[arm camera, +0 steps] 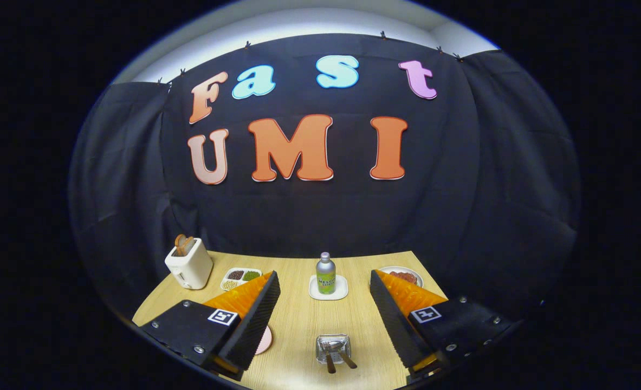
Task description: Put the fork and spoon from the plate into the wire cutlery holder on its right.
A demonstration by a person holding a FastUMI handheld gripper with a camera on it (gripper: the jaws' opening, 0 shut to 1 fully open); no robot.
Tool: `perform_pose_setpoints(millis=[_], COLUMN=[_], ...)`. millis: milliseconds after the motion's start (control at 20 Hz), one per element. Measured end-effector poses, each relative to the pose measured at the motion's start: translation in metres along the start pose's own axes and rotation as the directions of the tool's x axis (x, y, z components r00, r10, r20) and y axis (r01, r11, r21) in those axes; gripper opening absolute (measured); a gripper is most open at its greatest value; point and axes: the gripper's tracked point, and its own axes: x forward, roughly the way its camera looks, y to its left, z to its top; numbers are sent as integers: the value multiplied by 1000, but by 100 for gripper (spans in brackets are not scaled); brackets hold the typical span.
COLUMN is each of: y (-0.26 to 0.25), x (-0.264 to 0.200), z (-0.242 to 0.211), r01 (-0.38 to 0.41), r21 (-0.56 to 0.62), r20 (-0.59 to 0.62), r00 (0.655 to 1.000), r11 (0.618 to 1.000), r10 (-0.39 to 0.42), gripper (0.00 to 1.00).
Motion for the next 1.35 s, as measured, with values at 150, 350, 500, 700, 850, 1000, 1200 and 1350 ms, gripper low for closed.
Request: perform_pose_setpoints(millis=[150, 350, 500, 700, 850, 1000, 1200, 1350], y=[0, -3, 4, 4, 7, 15, 20, 25], x=[-1, 4, 4, 6, 9, 9, 9, 10], z=[-4, -2, -6, -18, -15, -8, -9, -10], r01=[9, 26, -3, -7, -12, -20, -24, -29], r21=[-26, -20, -5, 4, 24, 13, -2, -4], r20=[0, -5, -11, -45, -36, -14, -19, -23], r00=[1000, 1000, 1000, 999, 999, 1000, 1000, 999], r11=[1000, 999, 1000, 1000, 1000, 1000, 1000, 1000], r10=[-9, -26, 3, 7, 13, 20, 24, 29], gripper=[100, 100, 100, 100, 100, 100, 100, 100])
